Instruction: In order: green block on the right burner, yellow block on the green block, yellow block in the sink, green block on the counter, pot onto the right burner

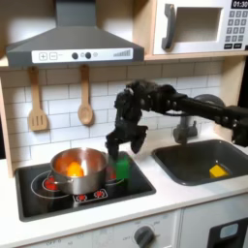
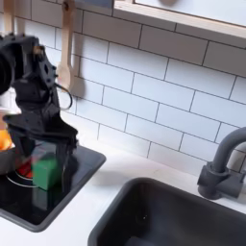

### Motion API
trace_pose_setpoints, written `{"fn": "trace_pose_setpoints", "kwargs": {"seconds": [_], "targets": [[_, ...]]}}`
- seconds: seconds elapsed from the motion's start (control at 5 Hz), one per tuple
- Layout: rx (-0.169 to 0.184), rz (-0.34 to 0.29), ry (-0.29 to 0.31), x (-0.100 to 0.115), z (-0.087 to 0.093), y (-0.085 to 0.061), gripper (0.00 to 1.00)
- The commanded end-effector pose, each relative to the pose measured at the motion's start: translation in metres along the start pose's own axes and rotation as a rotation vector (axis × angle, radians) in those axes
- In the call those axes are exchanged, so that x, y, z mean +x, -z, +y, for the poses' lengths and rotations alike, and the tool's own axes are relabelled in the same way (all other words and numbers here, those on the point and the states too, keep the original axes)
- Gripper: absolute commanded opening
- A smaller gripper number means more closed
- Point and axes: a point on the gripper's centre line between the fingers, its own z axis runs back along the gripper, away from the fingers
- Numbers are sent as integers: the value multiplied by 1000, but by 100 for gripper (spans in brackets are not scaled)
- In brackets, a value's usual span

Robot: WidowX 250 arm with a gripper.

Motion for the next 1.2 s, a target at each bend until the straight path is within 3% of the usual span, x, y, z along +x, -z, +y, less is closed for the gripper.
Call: {"fn": "trace_pose_setpoints", "kwargs": {"seconds": [0.0, 0.2, 0.4, 1.0], "targets": [[27, -33, -54, 16, 12, -8, 100], [-12, 2, -44, 4, 2, -2, 100], [-20, 30, 0, -1, 0, 6, 100], [-36, 49, 45, -12, -4, 13, 100]]}}
